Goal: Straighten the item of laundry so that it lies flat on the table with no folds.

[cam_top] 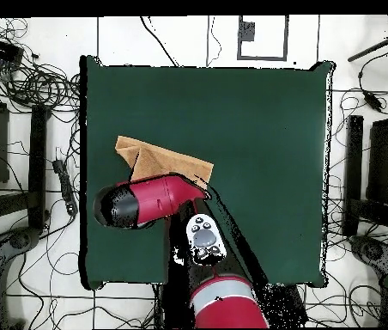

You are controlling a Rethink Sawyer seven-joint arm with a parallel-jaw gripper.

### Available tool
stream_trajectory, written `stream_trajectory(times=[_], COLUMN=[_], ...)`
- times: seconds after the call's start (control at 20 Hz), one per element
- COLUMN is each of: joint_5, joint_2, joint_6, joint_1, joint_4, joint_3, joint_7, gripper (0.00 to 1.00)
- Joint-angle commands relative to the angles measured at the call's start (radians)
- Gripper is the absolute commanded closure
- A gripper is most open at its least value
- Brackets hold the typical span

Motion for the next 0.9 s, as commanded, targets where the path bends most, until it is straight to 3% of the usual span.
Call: stream_trajectory(times=[0.05,0.9], joint_5=[0.061,0.085], joint_2=[0.005,-0.012], joint_6=[-0.055,-0.065], joint_1=[0.043,0.079], joint_4=[0.082,0.099], joint_3=[0.008,-0.005], joint_7=[0.242,0.265], gripper=[1.0,1.0])
